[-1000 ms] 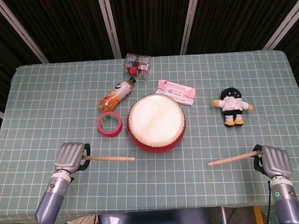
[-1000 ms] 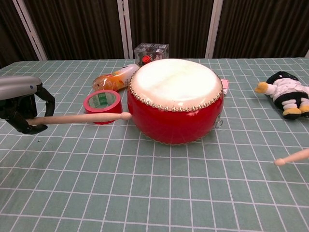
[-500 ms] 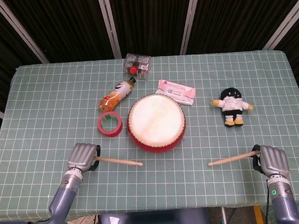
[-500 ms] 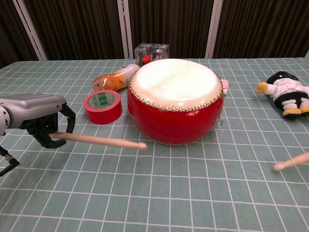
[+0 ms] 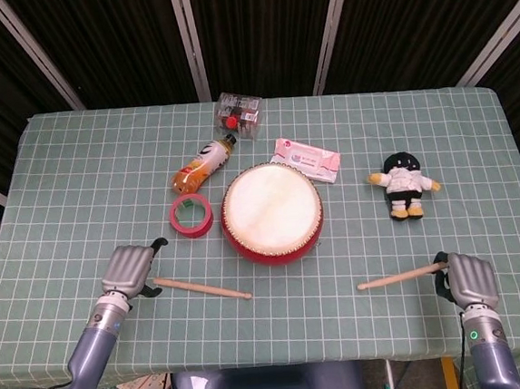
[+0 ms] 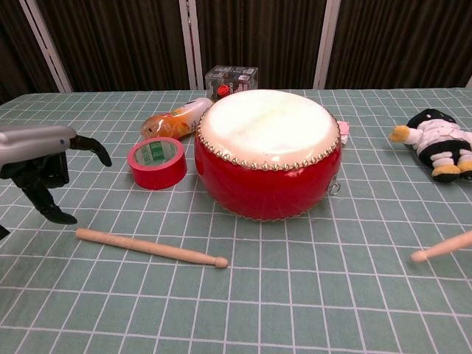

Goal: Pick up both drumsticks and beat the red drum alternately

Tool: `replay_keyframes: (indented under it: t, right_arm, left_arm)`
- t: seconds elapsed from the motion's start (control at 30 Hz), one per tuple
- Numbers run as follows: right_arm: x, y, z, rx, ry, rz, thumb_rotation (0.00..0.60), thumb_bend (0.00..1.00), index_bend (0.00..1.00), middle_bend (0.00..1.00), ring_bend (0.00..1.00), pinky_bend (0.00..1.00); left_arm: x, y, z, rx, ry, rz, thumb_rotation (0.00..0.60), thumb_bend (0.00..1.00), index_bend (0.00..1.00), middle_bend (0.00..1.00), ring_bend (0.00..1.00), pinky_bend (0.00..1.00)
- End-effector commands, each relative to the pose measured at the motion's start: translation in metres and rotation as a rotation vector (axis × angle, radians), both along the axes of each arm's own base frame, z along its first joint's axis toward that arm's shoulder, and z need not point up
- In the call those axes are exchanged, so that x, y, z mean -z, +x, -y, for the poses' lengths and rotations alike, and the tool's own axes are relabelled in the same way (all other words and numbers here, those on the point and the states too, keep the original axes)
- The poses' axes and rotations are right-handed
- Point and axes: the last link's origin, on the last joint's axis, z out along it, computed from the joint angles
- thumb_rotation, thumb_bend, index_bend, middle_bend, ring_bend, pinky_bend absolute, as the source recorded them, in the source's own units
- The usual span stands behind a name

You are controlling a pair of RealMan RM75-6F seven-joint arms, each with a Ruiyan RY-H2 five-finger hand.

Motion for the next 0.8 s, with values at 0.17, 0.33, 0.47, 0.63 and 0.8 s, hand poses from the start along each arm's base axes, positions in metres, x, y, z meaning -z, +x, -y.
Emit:
replay_keyframes:
  t: [0.17,0.33,0.47,0.63,0.8]
  right_arm:
    - [0.011,0.003,-0.001,0.031,0.027,0.053,0.6,0.67,0.57,0.91,0.92,0.82]
    - [0.014,-0.001,-0.007,0.068,0.119,-0.015,0.6,0.59,0.12,0.53,0.55,0.44]
    - [0.012,0.0,-0.007,0.072,0.138,-0.048,0.6,0.53,0.01,0.39,0.4,0.32]
    - [0.009,0.0,-0.007,0.068,0.135,-0.068,0.6,0.51,0.0,0.3,0.3,0.26]
    - [0.001,0.001,-0.007,0.041,0.104,-0.07,0.6,0.5,0.0,0.25,0.24,0.21]
  left_arm:
    - [-0.038,-0.02,0.006,-0.007,0.072,0.067,0.6,0.09,0.2,0.98,0.98,1.0]
    - [-0.057,-0.033,0.011,-0.011,0.093,0.073,0.6,0.09,0.19,0.86,0.87,0.96]
    - [-0.07,-0.044,0.018,-0.02,0.107,0.063,0.6,0.09,0.18,0.69,0.7,0.76]
    - [-0.082,-0.057,0.031,-0.027,0.126,0.066,0.6,0.09,0.13,0.47,0.5,0.56]
    - [-0.094,-0.07,0.045,-0.035,0.157,0.103,0.6,0.09,0.09,0.29,0.31,0.43]
